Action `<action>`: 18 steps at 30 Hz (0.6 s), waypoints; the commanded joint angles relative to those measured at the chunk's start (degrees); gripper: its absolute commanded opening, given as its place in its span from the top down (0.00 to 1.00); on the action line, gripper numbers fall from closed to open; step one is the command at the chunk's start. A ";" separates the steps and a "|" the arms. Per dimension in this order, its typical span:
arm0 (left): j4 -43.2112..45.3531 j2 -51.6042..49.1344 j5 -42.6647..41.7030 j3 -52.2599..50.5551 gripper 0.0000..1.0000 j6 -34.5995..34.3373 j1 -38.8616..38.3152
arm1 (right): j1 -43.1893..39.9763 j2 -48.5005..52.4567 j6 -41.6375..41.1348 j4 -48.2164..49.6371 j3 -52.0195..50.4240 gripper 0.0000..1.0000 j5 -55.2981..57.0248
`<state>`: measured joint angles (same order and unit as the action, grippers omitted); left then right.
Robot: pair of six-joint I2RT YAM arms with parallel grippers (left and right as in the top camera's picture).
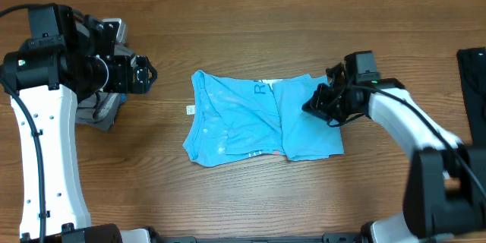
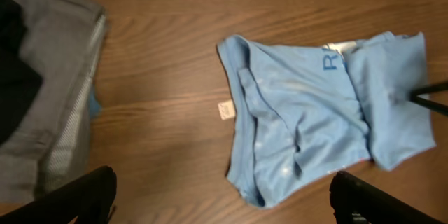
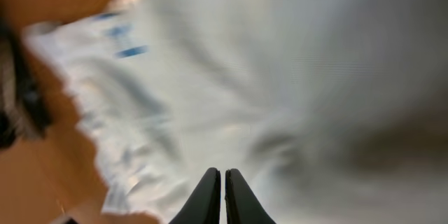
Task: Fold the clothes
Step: 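Release the fold and move the right gripper back to the right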
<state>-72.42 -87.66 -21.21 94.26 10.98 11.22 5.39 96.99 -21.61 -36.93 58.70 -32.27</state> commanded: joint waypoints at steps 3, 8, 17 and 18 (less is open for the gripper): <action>-1.60 -0.17 3.82 0.55 0.00 1.25 -0.33 | 0.15 -13.77 7.08 0.00 0.26 0.91 -3.82; -1.68 -0.17 3.82 0.55 0.00 1.25 -0.33 | 0.11 -22.62 6.84 -0.90 0.26 0.84 -3.82; 1.90 -0.85 -15.02 -0.94 0.00 -0.96 -1.07 | 0.09 -27.06 6.60 -4.72 0.26 0.71 -2.95; 2.34 -1.40 -18.16 -1.88 0.00 1.81 -1.73 | 0.09 -27.06 6.60 -5.03 0.26 0.69 -2.93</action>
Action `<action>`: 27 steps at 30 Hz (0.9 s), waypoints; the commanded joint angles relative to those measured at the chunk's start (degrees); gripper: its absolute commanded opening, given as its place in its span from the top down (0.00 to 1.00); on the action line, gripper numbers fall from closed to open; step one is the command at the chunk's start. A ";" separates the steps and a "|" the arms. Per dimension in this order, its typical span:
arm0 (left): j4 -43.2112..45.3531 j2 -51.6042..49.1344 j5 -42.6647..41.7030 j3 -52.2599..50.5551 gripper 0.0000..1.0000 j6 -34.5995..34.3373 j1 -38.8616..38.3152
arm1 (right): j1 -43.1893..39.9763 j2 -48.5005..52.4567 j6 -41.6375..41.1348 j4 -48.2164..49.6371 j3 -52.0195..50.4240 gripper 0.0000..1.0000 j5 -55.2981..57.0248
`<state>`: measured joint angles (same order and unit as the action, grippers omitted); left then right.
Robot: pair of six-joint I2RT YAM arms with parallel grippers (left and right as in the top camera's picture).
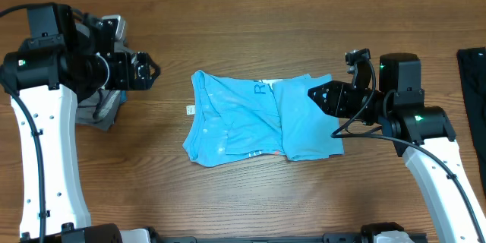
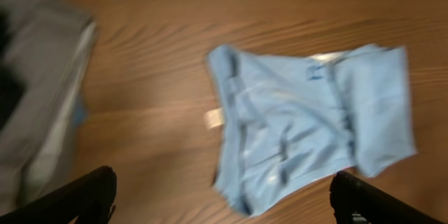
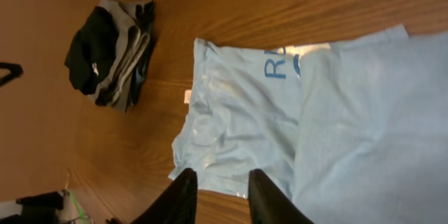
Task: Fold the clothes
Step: 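Release the fold and move the right gripper back to the right, then grasp the shirt's left end with the left gripper and fold it rightward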
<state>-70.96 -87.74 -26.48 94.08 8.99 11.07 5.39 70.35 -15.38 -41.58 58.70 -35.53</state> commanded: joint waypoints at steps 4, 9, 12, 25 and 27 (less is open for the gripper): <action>2.97 -4.92 -13.99 -6.82 0.00 4.76 -4.52 | 0.09 -0.42 -1.05 -0.79 0.26 0.66 3.21; 6.16 -12.59 -13.77 -13.97 0.00 4.33 -8.63 | 0.09 -0.42 -3.04 -1.90 0.26 0.59 5.46; 7.08 -17.84 -12.48 -16.00 0.12 4.24 -9.77 | 0.09 -0.42 -2.99 -2.49 0.26 0.58 5.97; 13.18 -35.80 -10.86 -16.20 0.23 -0.46 -10.84 | 0.09 -0.37 -2.38 -6.99 0.26 0.58 10.10; 13.18 -37.64 -9.97 -16.44 0.27 -0.46 -11.58 | 0.09 -0.37 -2.40 -6.64 0.26 0.58 10.51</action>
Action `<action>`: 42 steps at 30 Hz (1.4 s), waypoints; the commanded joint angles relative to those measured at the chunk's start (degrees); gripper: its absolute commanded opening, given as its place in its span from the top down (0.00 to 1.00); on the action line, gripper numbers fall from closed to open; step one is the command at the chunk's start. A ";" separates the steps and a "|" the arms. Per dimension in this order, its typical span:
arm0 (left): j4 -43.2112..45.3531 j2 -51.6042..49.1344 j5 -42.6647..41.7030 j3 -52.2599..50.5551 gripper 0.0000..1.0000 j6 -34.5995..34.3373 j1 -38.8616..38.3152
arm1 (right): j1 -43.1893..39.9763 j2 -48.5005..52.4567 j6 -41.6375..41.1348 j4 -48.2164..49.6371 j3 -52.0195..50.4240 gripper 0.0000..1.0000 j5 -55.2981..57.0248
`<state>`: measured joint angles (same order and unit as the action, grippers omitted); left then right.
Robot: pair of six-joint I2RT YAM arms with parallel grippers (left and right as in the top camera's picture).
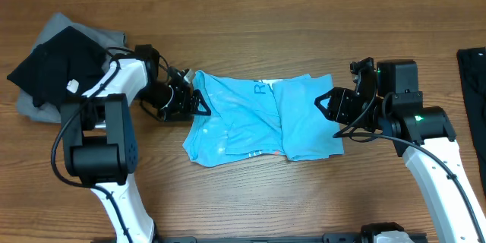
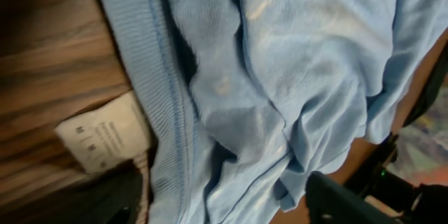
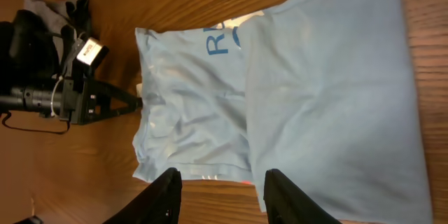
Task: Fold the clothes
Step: 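Grasp the shirt's left end with the left gripper and fold it rightward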
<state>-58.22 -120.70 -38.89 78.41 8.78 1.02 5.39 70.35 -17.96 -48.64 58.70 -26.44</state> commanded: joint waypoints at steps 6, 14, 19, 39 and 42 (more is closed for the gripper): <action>4.79 -9.09 3.72 -2.86 0.22 -2.89 -4.87 | 0.09 -0.37 0.15 0.46 0.26 0.58 1.55; 10.03 -9.66 3.72 -3.26 0.30 -7.76 -8.44 | 0.09 -0.37 0.15 0.48 0.26 0.58 2.40; 10.23 -9.66 5.01 -3.26 0.86 -9.25 -9.03 | 0.09 -0.37 0.17 0.07 0.26 0.59 3.67; -18.56 8.52 33.64 10.86 0.96 -10.71 7.26 | 0.09 -0.37 -0.07 0.50 0.26 0.65 8.04; -23.19 11.89 35.91 15.72 0.96 -10.69 8.00 | 0.09 -0.37 -0.07 0.57 0.26 0.65 8.04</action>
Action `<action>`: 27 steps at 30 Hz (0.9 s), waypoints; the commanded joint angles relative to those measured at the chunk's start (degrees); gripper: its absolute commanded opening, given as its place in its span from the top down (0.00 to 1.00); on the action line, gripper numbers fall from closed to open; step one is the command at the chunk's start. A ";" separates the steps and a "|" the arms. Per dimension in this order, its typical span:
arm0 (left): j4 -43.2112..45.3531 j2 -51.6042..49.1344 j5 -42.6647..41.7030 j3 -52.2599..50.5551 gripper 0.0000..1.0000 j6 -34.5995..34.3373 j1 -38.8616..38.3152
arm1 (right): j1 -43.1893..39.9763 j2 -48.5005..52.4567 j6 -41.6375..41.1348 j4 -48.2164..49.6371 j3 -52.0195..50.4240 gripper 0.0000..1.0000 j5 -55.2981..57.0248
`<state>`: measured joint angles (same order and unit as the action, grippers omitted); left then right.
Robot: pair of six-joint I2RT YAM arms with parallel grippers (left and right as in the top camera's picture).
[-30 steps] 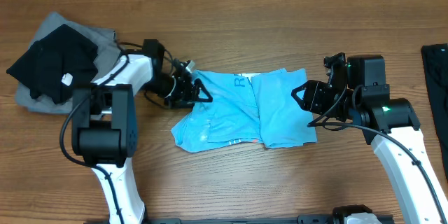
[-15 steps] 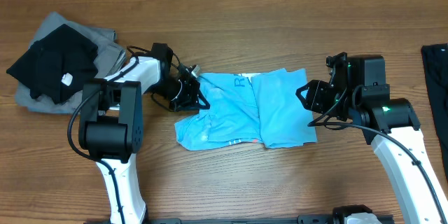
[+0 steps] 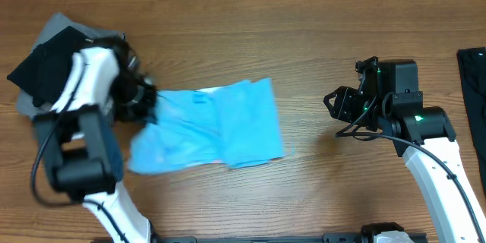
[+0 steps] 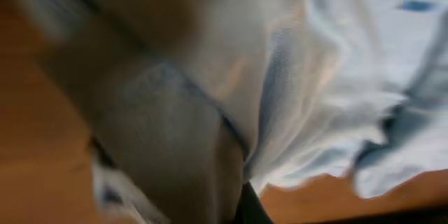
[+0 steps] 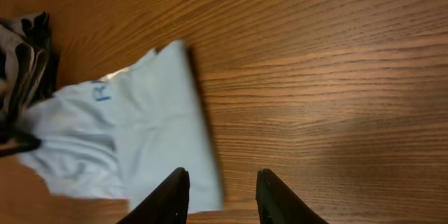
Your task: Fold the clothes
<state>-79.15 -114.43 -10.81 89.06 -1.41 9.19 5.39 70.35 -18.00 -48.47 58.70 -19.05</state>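
Observation:
The folded light-blue garment lies left of the table's middle, blurred by motion. Its left edge is in my left gripper, which is shut on it. The left wrist view shows only blurred blue cloth against the gripper. My right gripper hangs open over bare wood, well to the right of the garment. In the right wrist view its fingers stand apart, the gripper holds nothing, and the garment lies ahead on its left.
A pile of grey and black clothes sits at the far left, just beyond the left gripper, and also shows as the pile in the right wrist view. A dark cloth lies at the right edge of the wooden table.
My left gripper, open at the garment's left edge by the label, has shut on it. The garment now lies further left, out from under the right gripper. The right gripper is still open.
First my right gripper was shut on the garment's right part while the left arm hung open near the pile. The right then stood open above the garment. The left came to the garment's left edge, and now grips it with the garment shifted left.

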 commanded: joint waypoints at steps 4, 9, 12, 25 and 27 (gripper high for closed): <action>-5.05 8.11 4.57 8.76 0.96 -0.57 -3.28 | 0.09 -0.37 -0.02 0.74 0.26 0.65 0.66; -3.50 7.87 3.30 8.37 0.95 -5.11 -12.57 | 0.09 -0.37 -0.02 0.79 0.26 0.65 0.66; -1.29 6.82 3.32 7.43 0.93 -9.40 -19.41 | 0.09 -0.37 -0.02 0.79 0.26 0.65 0.63; 4.24 3.56 8.22 5.92 0.58 -27.19 -41.48 | 0.09 -0.37 -0.02 0.76 0.26 0.64 0.63; 4.42 3.15 8.26 5.92 0.49 -27.39 -42.56 | 0.09 -0.37 0.00 0.76 0.26 0.64 0.63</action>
<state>-75.07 -109.95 -4.78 95.48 -24.51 -32.47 5.39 70.35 -17.98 -48.01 58.70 -19.05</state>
